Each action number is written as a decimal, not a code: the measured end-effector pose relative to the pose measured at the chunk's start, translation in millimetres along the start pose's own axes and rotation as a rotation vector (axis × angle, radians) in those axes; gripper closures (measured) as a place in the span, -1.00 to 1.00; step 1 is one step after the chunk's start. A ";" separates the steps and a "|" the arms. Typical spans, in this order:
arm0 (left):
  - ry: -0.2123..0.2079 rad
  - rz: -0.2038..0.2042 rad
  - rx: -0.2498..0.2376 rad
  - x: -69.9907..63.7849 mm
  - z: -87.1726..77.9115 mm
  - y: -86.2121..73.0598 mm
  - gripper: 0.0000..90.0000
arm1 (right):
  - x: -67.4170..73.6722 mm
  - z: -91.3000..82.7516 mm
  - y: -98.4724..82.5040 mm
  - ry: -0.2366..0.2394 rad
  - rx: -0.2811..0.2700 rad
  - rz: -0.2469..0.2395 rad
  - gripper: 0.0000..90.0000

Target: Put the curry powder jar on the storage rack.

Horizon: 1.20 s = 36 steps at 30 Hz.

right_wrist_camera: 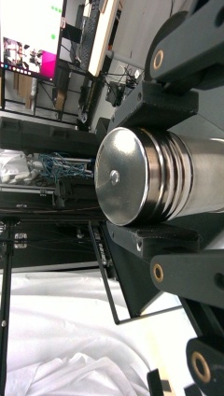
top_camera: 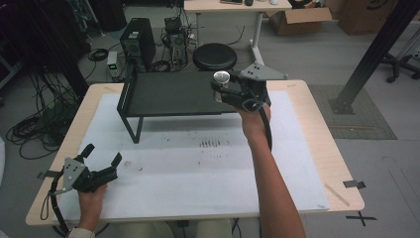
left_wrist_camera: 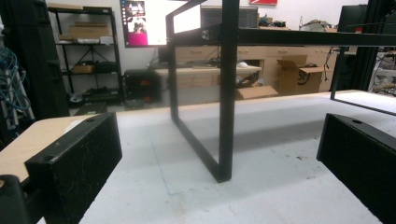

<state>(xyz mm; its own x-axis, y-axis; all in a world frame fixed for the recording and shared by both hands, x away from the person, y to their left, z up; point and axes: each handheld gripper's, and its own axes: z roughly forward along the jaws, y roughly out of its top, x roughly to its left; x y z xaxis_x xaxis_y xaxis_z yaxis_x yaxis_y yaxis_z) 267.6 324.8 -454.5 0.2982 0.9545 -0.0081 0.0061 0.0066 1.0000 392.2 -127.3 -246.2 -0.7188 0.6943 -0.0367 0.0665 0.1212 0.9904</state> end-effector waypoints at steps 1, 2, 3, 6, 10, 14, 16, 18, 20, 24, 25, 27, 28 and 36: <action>0.000 0.000 0.000 0.0 0.0 0.0 -0.99 | -1.2 2.8 0.9 0.001 0.000 0.002 0.08; 0.000 0.000 0.000 -0.1 0.0 0.0 -0.99 | -2.7 6.3 2.0 0.001 0.001 0.002 0.08; 0.000 0.000 0.000 0.0 0.0 0.0 -0.99 | -3.4 8.4 2.7 0.001 0.003 0.003 0.08; 0.000 0.000 0.000 0.0 0.0 0.0 -0.99 | -6.0 18.3 5.2 0.002 0.009 -0.001 0.08; -0.001 -0.001 -0.001 -0.1 0.0 0.0 -0.99 | -8.6 29.7 6.7 0.003 0.016 0.001 0.08; 0.000 0.002 0.002 0.2 -0.1 0.0 -0.99 | -11.7 41.9 7.3 0.006 0.022 0.003 0.08; 0.000 0.002 0.002 0.2 -0.1 0.0 -0.99 | -13.1 48.4 7.4 0.006 0.030 0.003 0.08; 0.000 0.000 0.000 0.0 0.0 0.0 -0.99 | -14.4 54.9 7.1 0.007 0.036 0.003 0.08; 0.000 0.000 0.000 0.0 0.0 0.0 -0.99 | -15.5 61.3 6.4 0.008 0.045 0.003 0.08; -0.001 -0.001 -0.001 0.0 0.0 0.0 -0.99 | -17.2 73.0 4.6 0.009 0.060 0.007 0.08; -0.001 -0.001 -0.001 0.0 0.0 0.0 -0.99 | -17.6 75.7 4.1 0.010 0.064 0.007 0.08; -0.001 -0.001 -0.001 0.0 0.0 0.0 -0.99 | -18.3 80.6 2.9 0.010 0.068 0.009 0.08; -0.001 -0.002 -0.002 0.0 0.0 0.0 -0.99 | -18.7 83.5 1.9 0.009 0.071 0.010 0.08; -0.001 -0.002 -0.001 0.1 0.0 0.0 -0.99 | -22.8 101.5 -5.8 0.009 0.101 0.024 0.08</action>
<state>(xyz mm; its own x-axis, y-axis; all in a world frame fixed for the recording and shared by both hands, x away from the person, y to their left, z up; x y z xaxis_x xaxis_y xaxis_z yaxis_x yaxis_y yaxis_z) 267.7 324.9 -454.5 0.2992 0.9541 -0.0101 0.0056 0.0088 0.9999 478.4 -71.8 -264.6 -0.7226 0.6912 -0.0110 0.1532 0.1756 0.9725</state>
